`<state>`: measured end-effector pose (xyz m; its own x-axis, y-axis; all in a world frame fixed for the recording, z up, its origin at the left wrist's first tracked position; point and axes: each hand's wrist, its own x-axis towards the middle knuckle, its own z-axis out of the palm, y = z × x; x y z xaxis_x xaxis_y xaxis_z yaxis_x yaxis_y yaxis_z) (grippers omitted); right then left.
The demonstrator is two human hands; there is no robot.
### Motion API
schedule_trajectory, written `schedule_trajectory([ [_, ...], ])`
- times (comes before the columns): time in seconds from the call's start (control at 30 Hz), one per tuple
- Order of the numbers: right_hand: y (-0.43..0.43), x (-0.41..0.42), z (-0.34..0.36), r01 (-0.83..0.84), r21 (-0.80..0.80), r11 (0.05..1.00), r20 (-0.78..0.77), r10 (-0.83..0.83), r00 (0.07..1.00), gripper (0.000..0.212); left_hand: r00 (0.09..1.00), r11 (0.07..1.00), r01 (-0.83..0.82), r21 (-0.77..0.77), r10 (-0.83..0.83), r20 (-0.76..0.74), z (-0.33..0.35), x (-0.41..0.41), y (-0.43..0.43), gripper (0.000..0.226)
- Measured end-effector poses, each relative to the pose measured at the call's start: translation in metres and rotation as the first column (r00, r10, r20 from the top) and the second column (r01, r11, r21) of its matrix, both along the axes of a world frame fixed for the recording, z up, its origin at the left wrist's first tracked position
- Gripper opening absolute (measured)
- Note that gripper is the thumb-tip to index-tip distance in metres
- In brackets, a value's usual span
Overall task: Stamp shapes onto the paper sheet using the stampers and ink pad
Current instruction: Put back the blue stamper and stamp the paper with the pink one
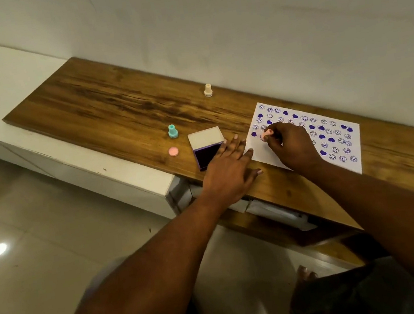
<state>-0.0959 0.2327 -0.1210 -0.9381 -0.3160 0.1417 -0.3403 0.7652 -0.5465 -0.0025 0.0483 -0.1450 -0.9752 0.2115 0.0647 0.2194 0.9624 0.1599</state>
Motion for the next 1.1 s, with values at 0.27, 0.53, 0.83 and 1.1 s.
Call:
schedule_trajectory([
  [0.27,-0.015,-0.011,-0.008,-0.094,0.063,0.994,-0.042,0.097,0.994,0.027,0.999,0.999,0.049,-0.023,-0.049,0.008,-0.012,0.001,0.008,0.070],
  [0.53,-0.026,-0.026,0.018,-0.111,0.056,0.992,-0.139,0.118,0.983,0.024,0.999,0.998,0.046,0.036,-0.045,-0.022,-0.018,0.001,0.008,0.067],
  [0.83,-0.033,-0.004,-0.027,-0.031,0.177,0.984,-0.042,0.039,0.998,0.028,0.998,0.997,0.050,0.065,-0.047,-0.044,-0.022,0.003,0.008,0.068],
  [1.1,-0.036,-0.013,-0.021,-0.039,0.236,0.971,-0.059,0.054,0.997,0.026,0.998,0.997,0.048,0.062,-0.045,-0.048,-0.015,0.004,0.011,0.068],
])
